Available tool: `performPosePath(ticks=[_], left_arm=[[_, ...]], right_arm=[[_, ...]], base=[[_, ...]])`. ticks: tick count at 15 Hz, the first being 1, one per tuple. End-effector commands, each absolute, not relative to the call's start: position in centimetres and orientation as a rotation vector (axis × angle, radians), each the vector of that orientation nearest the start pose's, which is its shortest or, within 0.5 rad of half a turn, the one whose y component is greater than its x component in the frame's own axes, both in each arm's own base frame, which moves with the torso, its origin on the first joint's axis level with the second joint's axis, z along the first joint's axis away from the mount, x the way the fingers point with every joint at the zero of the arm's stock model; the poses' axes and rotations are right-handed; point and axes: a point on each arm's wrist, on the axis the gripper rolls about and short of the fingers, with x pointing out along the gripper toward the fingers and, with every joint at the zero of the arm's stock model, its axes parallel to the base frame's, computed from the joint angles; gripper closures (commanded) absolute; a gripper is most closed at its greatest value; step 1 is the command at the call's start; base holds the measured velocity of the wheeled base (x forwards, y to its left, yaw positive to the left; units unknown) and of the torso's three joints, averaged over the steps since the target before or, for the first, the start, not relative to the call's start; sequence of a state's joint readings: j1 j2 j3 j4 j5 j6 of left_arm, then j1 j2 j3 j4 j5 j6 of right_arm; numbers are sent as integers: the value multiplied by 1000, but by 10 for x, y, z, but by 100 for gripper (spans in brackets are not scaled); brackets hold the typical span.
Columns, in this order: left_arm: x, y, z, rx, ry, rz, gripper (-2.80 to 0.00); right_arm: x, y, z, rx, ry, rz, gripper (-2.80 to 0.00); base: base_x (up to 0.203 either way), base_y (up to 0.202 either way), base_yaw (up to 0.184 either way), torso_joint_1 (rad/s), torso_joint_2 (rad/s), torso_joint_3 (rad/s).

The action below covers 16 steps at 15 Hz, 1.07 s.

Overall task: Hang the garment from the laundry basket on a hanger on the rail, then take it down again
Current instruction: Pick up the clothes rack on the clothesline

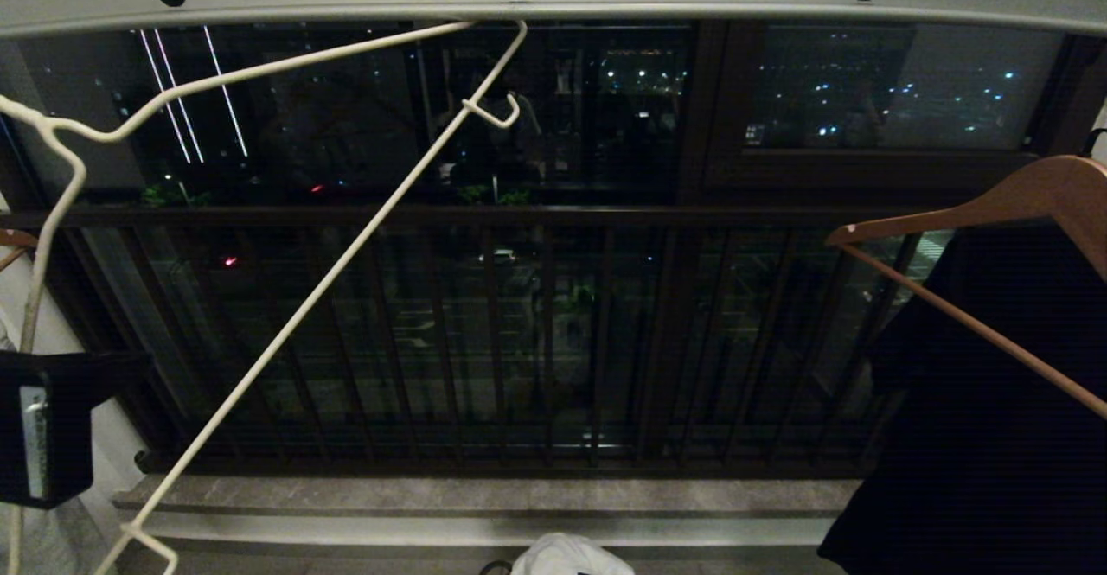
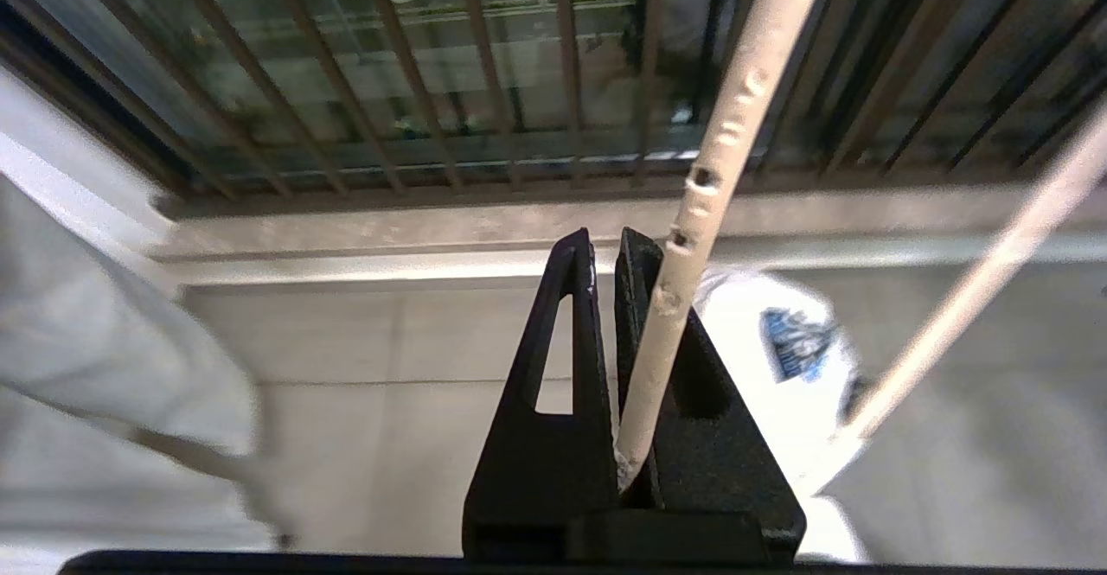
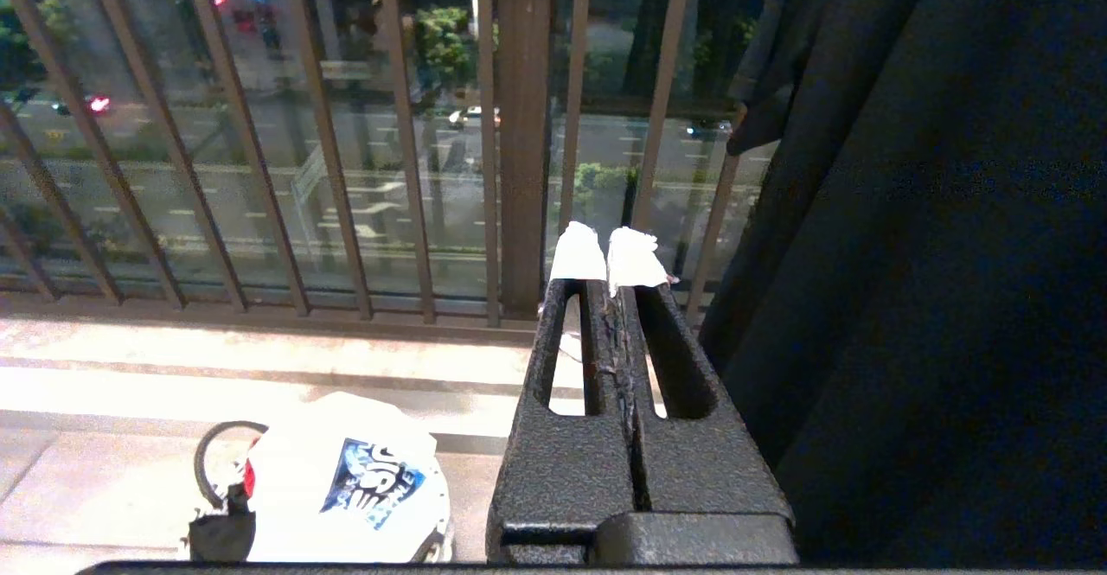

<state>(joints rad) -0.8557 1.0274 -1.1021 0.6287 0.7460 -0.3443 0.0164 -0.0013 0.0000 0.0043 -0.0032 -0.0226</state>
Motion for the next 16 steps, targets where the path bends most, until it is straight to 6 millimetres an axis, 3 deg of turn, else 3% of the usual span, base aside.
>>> performPosePath(ticks=[1,9,16], left_arm=[[64,-54,281,125,406,-75,0],[64,-60,254,349,511,-245,0],[70,-66,227,460,604,-229,0]], right_arm=[[-23,0,75,-23,4,14,0],[-23,0,75,-23,4,14,0],[-23,0,75,-23,4,14,0]], base=[[0,0,0,0,0,0],[0,0,0,0,0,0],[0,0,0,0,0,0]])
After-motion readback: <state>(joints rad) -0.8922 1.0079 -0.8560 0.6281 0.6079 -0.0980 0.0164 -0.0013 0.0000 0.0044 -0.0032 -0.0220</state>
